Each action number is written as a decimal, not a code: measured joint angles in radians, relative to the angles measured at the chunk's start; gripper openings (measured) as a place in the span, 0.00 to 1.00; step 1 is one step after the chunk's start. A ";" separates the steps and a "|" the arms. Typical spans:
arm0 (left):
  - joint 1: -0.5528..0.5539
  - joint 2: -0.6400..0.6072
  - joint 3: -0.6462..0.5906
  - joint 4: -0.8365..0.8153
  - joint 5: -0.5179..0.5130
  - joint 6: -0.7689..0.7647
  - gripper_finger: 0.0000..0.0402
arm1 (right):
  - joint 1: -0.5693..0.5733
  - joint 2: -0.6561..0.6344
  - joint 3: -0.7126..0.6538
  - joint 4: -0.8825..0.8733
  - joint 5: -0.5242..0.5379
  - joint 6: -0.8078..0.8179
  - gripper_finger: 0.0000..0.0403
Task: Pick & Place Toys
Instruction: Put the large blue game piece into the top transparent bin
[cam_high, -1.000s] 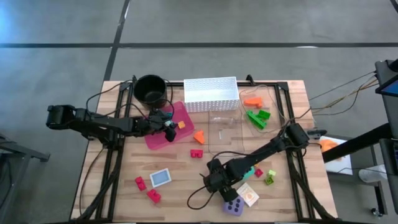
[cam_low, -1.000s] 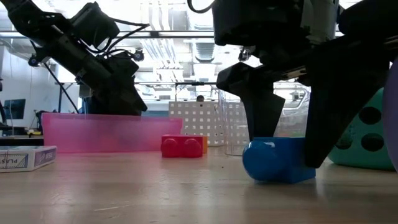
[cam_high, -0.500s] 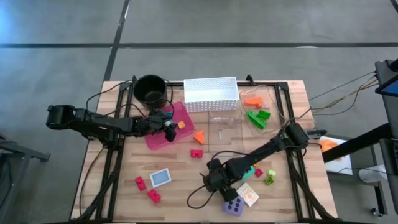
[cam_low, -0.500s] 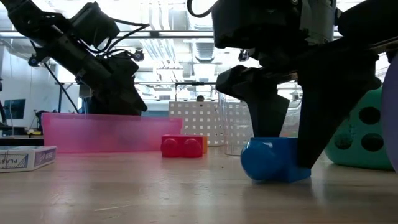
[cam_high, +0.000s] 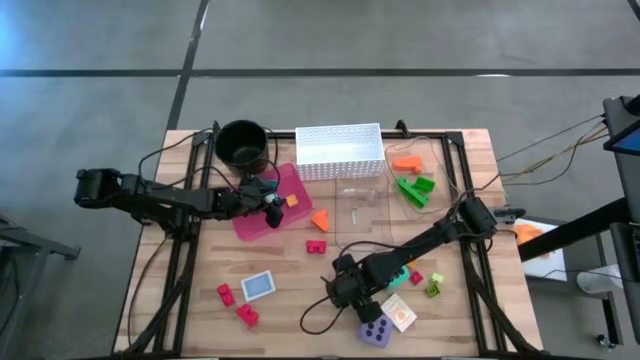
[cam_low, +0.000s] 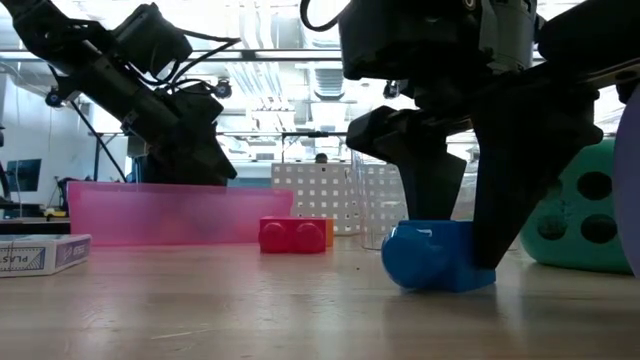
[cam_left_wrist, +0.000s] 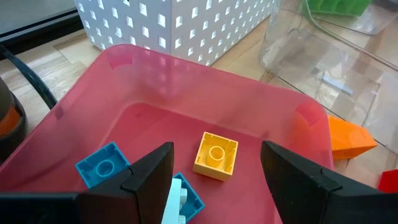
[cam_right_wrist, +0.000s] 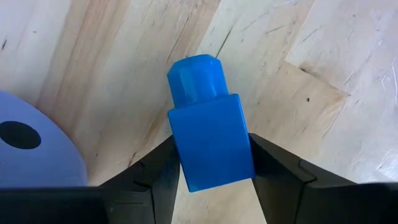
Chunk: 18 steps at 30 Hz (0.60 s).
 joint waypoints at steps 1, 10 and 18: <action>0.000 0.000 0.000 0.000 0.000 0.000 0.61 | 0.000 0.000 0.001 -0.003 0.001 0.000 0.44; 0.000 0.000 0.000 0.000 0.000 0.000 0.61 | -0.001 -0.067 0.045 -0.100 0.015 -0.007 0.44; 0.000 0.000 0.000 0.000 0.002 0.000 0.61 | -0.015 -0.285 0.047 -0.245 0.133 0.008 0.44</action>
